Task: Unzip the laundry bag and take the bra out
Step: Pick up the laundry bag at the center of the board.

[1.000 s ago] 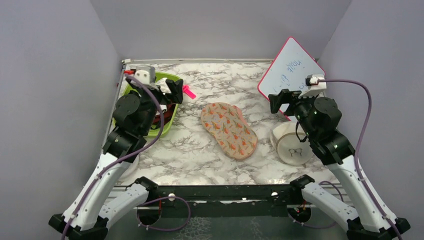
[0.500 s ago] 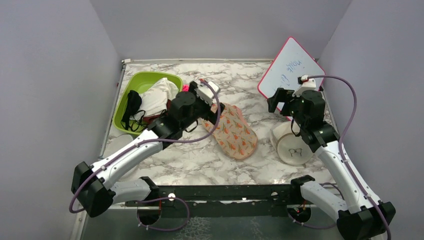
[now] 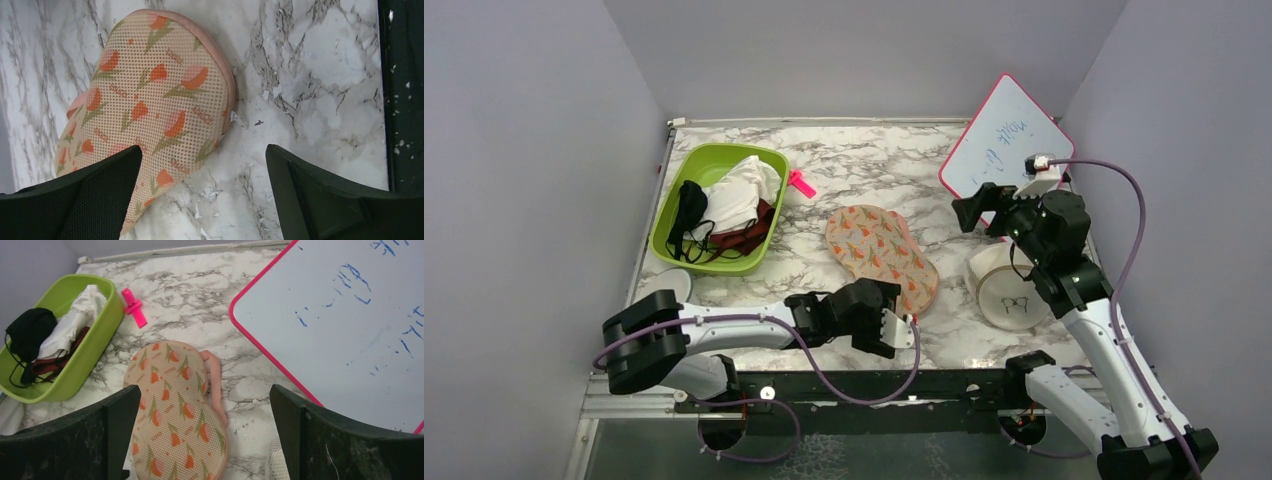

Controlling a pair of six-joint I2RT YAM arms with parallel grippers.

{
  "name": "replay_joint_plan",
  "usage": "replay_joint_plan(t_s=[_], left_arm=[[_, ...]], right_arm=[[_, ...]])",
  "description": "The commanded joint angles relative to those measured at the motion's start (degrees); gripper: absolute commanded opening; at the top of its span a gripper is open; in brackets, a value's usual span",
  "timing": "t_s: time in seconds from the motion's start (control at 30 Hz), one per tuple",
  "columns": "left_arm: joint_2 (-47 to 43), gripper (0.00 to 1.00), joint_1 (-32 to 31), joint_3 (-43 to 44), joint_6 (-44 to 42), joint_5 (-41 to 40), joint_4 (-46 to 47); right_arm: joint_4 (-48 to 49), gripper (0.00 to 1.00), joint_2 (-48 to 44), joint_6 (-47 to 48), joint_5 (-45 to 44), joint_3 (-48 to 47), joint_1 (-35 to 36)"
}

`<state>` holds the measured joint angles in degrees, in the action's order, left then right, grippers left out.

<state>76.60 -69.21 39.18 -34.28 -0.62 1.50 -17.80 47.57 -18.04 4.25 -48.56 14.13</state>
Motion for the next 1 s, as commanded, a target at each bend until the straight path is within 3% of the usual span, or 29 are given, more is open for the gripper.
replay_joint_plan(t_s=[0.0, 0.23, 0.33, 0.47, 0.97], left_arm=[[3.1, 0.83, -0.9, -0.3, -12.3, -0.6, 3.6], [6.8, 0.72, -1.0, -1.9, -16.6, -1.4, 8.1], [9.1, 0.53, -1.0, -2.5, -18.6, -3.4, 11.3], [9.9, 0.49, -1.3, -3.7, -19.1, -4.9, 14.6], [12.7, 0.03, 0.1, -1.2, -14.7, -2.8, 15.3]], right_arm=[[2.7, 1.0, -2.0, -1.2, 4.3, 0.4, -0.4], [2.8, 1.0, -1.9, -1.7, 5.8, -0.9, -0.5], [3.3, 1.0, -1.2, -2.0, 7.2, -1.8, -0.5], [4.3, 1.0, -0.7, -2.3, 9.0, -2.1, -0.5], [5.1, 1.0, 1.8, -2.8, 10.6, -0.2, -0.5]])
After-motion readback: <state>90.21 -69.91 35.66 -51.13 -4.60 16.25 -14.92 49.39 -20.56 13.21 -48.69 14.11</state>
